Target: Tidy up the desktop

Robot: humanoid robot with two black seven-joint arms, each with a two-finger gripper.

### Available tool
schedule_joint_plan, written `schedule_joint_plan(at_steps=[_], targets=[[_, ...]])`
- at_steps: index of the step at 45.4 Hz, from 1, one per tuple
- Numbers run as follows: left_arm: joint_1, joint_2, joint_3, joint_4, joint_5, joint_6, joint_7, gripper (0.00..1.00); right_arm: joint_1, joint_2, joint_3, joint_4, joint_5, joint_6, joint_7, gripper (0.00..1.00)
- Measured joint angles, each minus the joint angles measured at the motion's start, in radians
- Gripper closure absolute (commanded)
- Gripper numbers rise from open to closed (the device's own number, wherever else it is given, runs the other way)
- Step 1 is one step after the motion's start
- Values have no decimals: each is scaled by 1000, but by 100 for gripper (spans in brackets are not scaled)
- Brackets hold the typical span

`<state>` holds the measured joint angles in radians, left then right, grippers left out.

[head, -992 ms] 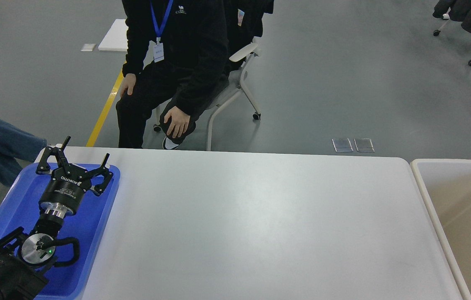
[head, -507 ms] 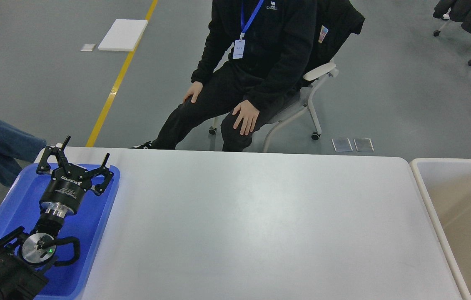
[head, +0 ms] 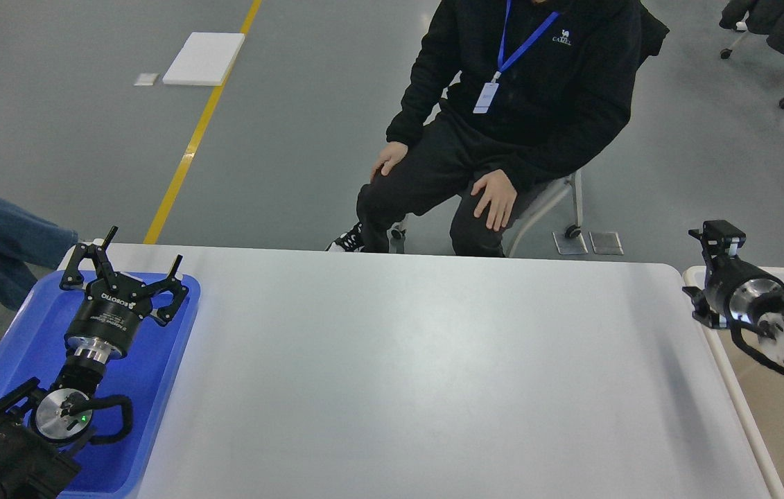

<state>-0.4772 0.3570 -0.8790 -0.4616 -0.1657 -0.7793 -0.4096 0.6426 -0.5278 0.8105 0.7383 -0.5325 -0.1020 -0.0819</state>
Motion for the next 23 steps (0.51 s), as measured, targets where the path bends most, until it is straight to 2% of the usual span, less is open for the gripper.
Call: schedule_joint_plan(at_steps=[5, 12, 15, 18, 23], targets=[[0, 0, 0, 0, 0, 0, 0, 1, -44, 55, 65, 32, 1, 3, 108, 0], [0, 0, 0, 0, 0, 0, 0, 1, -120, 131, 119, 60, 13, 20, 295, 0], [0, 0, 0, 0, 0, 0, 0, 1, -145, 157, 131, 67, 42, 47, 361, 0], [0, 0, 0, 0, 0, 0, 0, 1, -164, 178, 141, 70, 88, 73, 412, 0], [0, 0, 0, 0, 0, 0, 0, 1, -183, 208, 151, 75, 160, 103, 471, 0]])
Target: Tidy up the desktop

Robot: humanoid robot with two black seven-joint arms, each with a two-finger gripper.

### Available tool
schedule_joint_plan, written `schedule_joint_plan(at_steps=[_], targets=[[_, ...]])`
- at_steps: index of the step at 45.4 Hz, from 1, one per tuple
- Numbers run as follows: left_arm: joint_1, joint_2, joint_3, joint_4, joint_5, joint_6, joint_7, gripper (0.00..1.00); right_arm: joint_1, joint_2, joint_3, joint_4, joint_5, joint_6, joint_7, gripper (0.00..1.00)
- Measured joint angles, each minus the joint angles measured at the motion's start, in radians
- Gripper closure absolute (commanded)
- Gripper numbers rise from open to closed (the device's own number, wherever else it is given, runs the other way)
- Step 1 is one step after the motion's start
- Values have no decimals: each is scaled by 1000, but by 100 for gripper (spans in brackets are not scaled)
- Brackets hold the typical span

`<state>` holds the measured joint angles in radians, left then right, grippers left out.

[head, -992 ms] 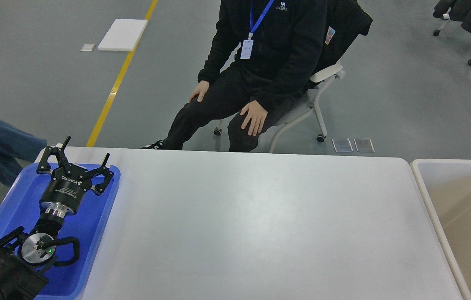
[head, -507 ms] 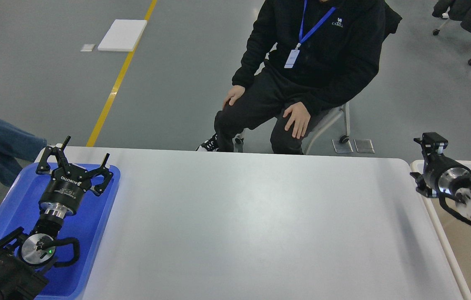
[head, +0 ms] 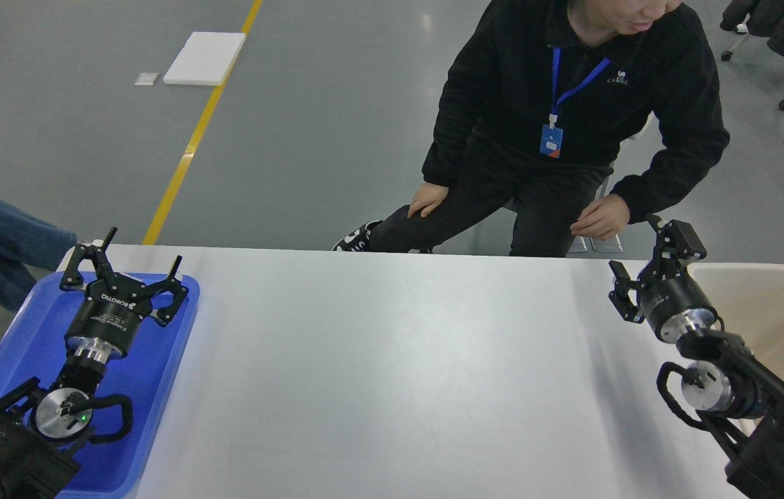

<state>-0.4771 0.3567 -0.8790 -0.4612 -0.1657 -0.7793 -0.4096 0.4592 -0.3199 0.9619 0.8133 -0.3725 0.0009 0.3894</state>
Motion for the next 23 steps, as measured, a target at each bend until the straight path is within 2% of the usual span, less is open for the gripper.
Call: schedule_joint_plan(at_steps=[5, 16, 23], targets=[[0, 0, 0, 0, 0, 0, 0, 1, -13, 23, 7, 4, 56, 20, 44, 0], [0, 1, 0, 0, 0, 0, 0, 1, -44, 65, 9, 7, 108, 37, 93, 0], [0, 1, 0, 0, 0, 0, 0, 1, -63, 84, 13, 6, 120, 40, 157, 0]])
